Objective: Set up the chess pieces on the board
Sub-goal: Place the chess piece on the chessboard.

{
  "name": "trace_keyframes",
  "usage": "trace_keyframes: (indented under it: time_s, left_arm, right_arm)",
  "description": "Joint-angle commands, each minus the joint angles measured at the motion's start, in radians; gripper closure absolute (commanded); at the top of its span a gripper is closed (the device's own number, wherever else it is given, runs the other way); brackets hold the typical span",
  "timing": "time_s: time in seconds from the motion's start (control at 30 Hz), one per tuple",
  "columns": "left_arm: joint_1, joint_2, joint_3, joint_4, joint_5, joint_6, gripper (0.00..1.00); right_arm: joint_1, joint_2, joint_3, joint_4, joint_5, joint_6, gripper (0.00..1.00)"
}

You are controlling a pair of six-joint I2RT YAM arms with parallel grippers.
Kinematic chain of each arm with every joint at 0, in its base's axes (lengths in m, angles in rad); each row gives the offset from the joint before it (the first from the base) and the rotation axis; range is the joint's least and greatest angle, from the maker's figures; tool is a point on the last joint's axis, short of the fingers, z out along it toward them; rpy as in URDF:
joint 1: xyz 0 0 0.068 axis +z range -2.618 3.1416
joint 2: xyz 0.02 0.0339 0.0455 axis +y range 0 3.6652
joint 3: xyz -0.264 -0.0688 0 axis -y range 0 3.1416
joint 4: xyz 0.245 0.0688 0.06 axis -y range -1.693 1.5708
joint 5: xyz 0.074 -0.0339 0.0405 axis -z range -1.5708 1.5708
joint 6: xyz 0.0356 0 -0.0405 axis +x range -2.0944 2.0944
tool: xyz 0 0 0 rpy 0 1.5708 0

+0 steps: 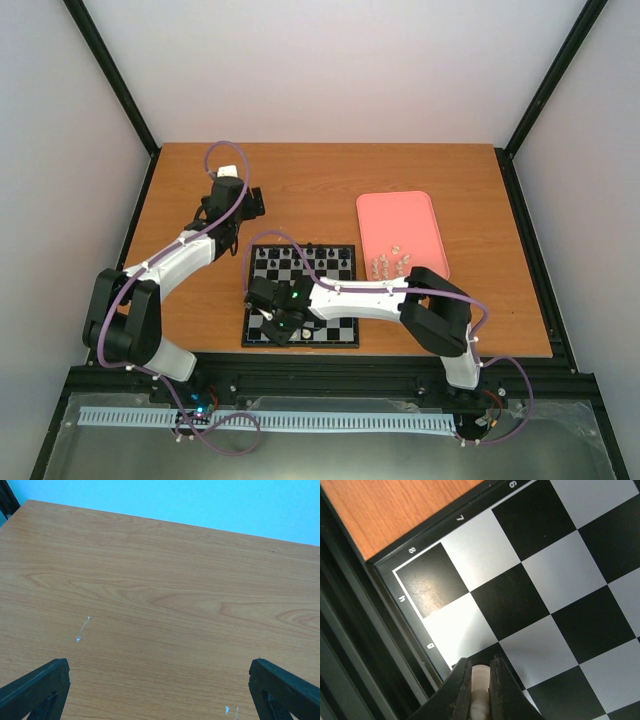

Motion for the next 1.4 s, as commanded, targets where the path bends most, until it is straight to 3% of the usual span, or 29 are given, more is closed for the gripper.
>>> trace_keyframes:
  time_s: [0.0,0.37,0.5,0.6,1.37]
  left_arm:
    - [-0.002,-0.028,-0.005,0.028,0.002,0.008,0.0]
    - [-0.002,-0.025,-0.008,0.031,-0.005,0.012,0.0]
    - [-0.002,-0.019,-0.004,0.032,-0.002,0.011,0.0]
    - [-0.002,-0.018,-0.004,0.03,-0.004,0.012,0.0]
    - [-0.002,-0.029,0.004,0.02,-0.015,0.02,0.0]
  right_arm:
    - [0.007,0.034,0.005,0.008,0.032,-0.009,0.94]
    - [0.008,0.029,0.001,0.0,0.043,-0.016,0.9]
    - [0.008,0.013,-0.017,0.013,0.036,-0.018,0.76]
    - [0.008,0.008,-0.021,0.016,0.035,-0.02,0.72]
    - [0.008,-0.083,0.034,-0.008,0.055,-0.06,0.63]
